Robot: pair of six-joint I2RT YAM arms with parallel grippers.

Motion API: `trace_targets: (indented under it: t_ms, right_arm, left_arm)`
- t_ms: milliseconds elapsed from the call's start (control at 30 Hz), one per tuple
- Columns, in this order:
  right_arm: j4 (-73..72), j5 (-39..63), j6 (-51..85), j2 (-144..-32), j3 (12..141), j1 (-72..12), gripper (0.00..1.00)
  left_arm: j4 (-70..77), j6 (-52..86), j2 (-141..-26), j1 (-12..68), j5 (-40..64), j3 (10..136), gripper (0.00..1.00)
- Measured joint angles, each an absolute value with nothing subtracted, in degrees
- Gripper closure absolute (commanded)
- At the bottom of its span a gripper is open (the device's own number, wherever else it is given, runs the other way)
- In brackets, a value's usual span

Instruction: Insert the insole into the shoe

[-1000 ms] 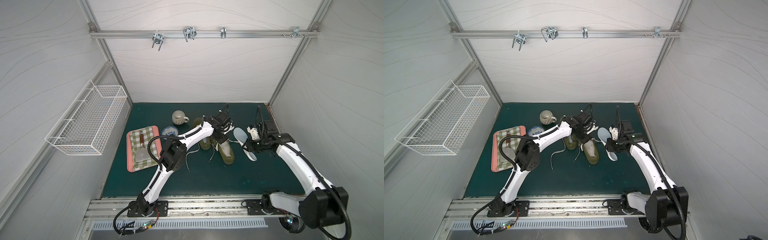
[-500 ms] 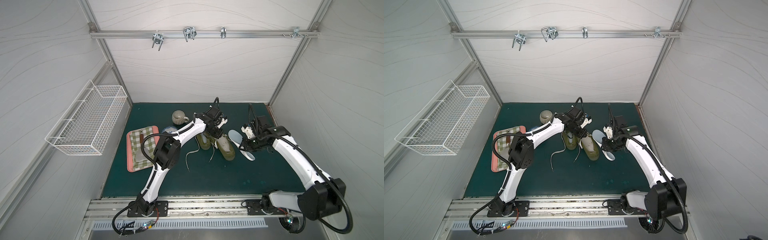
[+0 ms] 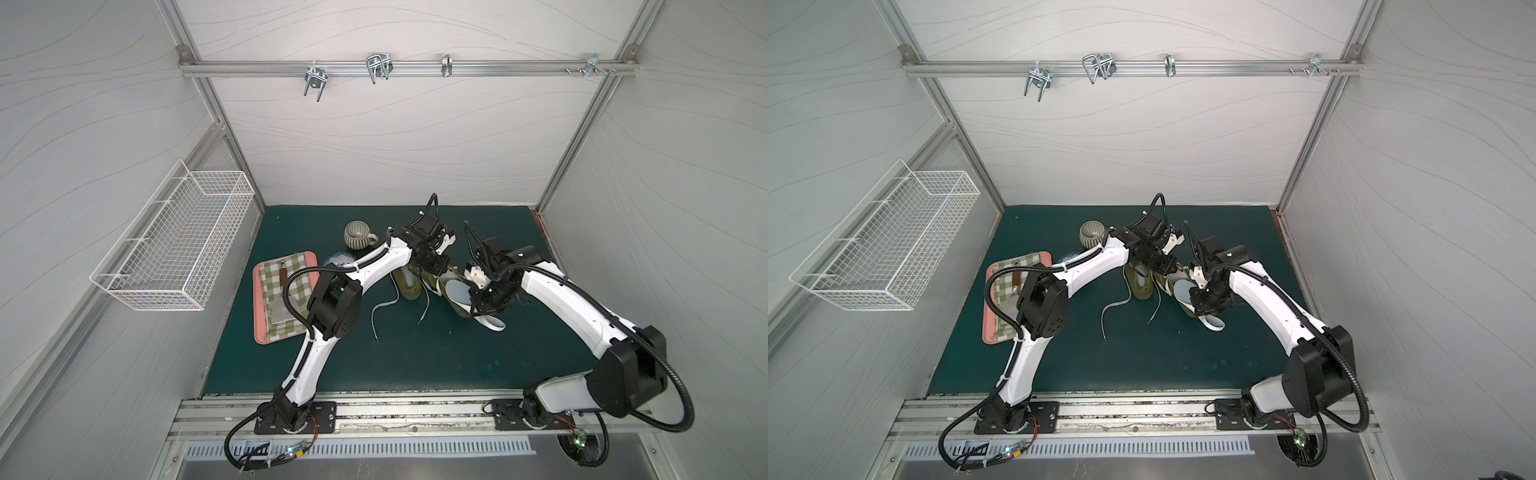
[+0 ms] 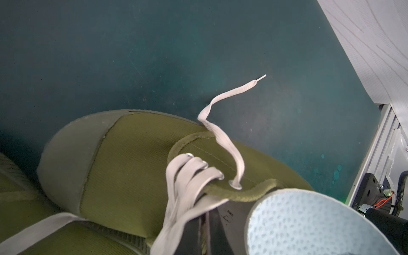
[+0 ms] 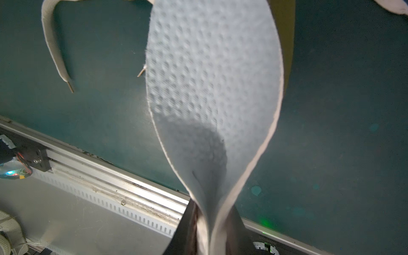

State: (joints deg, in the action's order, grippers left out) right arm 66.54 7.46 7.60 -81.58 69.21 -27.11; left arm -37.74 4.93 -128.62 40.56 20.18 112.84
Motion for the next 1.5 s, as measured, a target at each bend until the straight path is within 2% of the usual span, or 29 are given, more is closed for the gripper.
trace_targets:
  t_ms: [400,1000,1500]
  right_arm:
    - [63.88,6.50,7.03,-85.01,69.58,-26.72,0.84]
    - [56.10,9.17,2.90,-85.60,67.24,-24.75,0.87]
    - [58.48,5.15,1.63,-89.78,70.96,-25.02,0.88]
  left_arm:
    - [-34.70,6.22,-128.14,40.42,20.82,109.65,1.00]
    - [-33.52,6.35,-127.66,40.05,23.07,109.03,1.00]
    - [-35.44,3.68,-127.68,41.06,21.37,110.08,1.00]
